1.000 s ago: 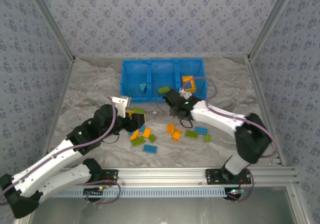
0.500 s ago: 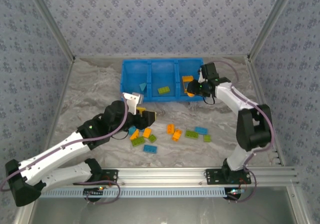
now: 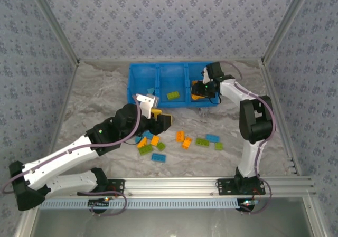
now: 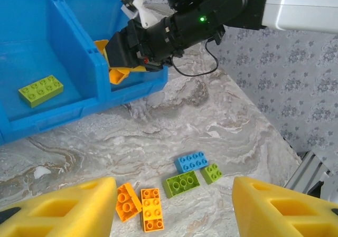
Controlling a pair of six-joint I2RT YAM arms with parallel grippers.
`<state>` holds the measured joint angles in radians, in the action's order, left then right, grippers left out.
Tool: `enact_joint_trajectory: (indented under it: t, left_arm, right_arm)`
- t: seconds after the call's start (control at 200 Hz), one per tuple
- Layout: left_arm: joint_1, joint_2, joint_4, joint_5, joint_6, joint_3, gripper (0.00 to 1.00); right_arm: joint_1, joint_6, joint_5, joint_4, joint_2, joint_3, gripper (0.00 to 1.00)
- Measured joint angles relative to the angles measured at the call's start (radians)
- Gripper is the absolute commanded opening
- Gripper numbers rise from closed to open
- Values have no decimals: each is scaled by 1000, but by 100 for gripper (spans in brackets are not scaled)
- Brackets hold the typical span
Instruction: Sort the legos into containers by color
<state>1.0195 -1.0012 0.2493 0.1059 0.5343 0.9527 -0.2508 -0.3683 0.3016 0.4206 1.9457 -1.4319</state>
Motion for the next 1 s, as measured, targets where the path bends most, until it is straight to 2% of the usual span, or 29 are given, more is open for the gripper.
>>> enact_joint_trajectory:
  t: [0.1,0.245,0.57,0.814,0.999]
  left_arm:
    - [4,-3,0,-1,-3,0,60]
    - [4,-3,0,-1,-3,0,59]
    - [4,-3,1,13,-2,0,59]
    - [9,-3,21,45,10,0,59]
    - [11,5,75,86,35,2,59]
  right_arm:
    - [1,5,3,10,20,-3,53]
    - [5,22,-2,22,20,-11,62]
    - [5,22,-30,46,-48,-13,58]
    - [-23,32,-133,67,-290,1,56]
    - [-110,45,-240,15,-629,171,57]
